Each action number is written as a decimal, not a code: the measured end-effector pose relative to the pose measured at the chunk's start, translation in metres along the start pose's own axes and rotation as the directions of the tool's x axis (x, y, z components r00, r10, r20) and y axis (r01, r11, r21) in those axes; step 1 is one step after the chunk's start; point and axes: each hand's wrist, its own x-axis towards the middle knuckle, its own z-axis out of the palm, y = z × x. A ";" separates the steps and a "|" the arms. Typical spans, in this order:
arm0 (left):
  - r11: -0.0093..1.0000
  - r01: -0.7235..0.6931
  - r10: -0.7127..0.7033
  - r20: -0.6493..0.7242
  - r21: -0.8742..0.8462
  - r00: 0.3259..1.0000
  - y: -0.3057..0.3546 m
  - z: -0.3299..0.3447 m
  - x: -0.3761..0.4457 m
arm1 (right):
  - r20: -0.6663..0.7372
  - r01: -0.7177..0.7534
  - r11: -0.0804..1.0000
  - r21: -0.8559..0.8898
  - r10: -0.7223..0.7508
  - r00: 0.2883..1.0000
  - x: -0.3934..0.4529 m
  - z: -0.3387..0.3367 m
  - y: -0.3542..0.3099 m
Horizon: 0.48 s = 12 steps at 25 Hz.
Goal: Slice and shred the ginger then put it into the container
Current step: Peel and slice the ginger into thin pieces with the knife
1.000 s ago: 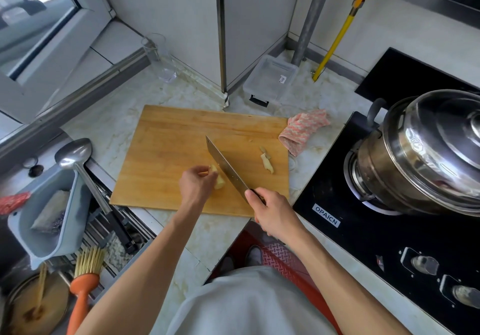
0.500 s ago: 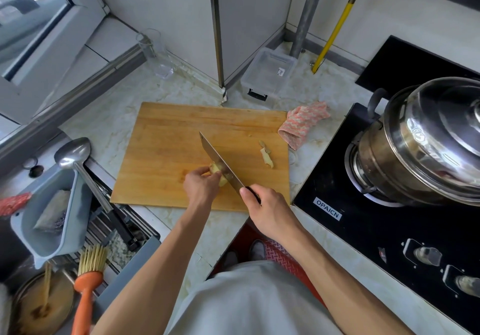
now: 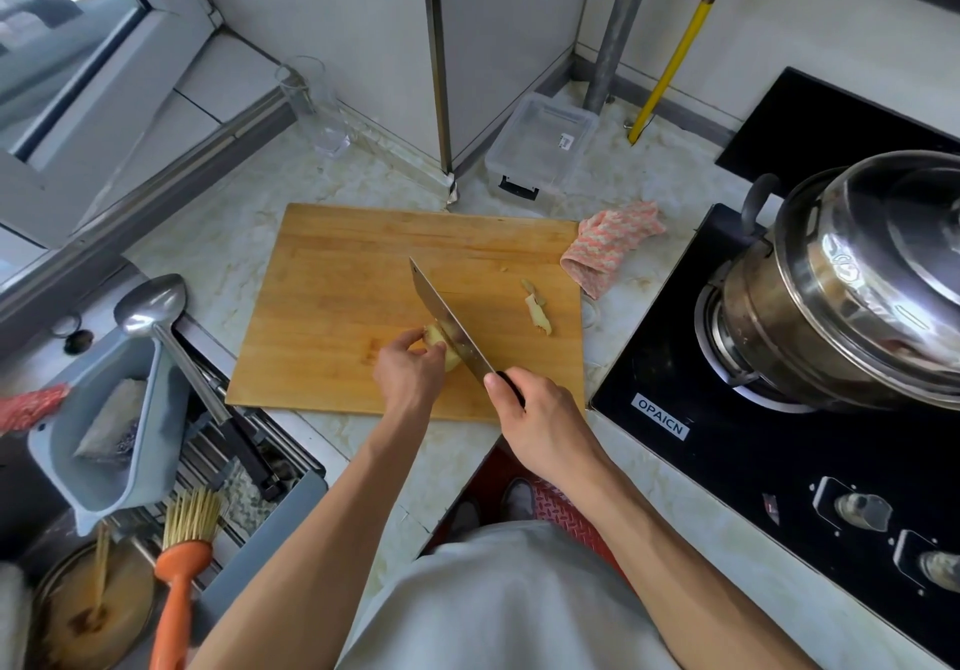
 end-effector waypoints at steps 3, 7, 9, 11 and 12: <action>1.000 -0.006 0.006 -0.003 -0.006 1.000 -0.001 0.000 0.000 | 0.012 0.000 1.000 -0.012 0.000 1.000 0.000 -0.003 0.000; 1.000 -0.002 0.002 -0.004 0.005 1.000 0.000 0.000 -0.002 | 0.026 -0.001 1.000 -0.017 0.001 1.000 0.001 -0.003 -0.001; 1.000 -0.004 0.004 -0.006 0.006 1.000 0.000 0.001 -0.002 | 0.035 0.000 1.000 -0.018 0.001 0.999 0.003 -0.001 -0.001; 1.000 -0.004 0.004 -0.001 0.004 1.000 0.000 0.001 -0.003 | 0.041 -0.001 1.000 -0.017 0.001 0.999 0.005 0.000 -0.001; 1.000 -0.005 0.005 0.000 0.005 1.000 0.000 0.001 -0.002 | 0.041 0.000 1.000 -0.021 0.000 0.999 0.006 0.001 -0.002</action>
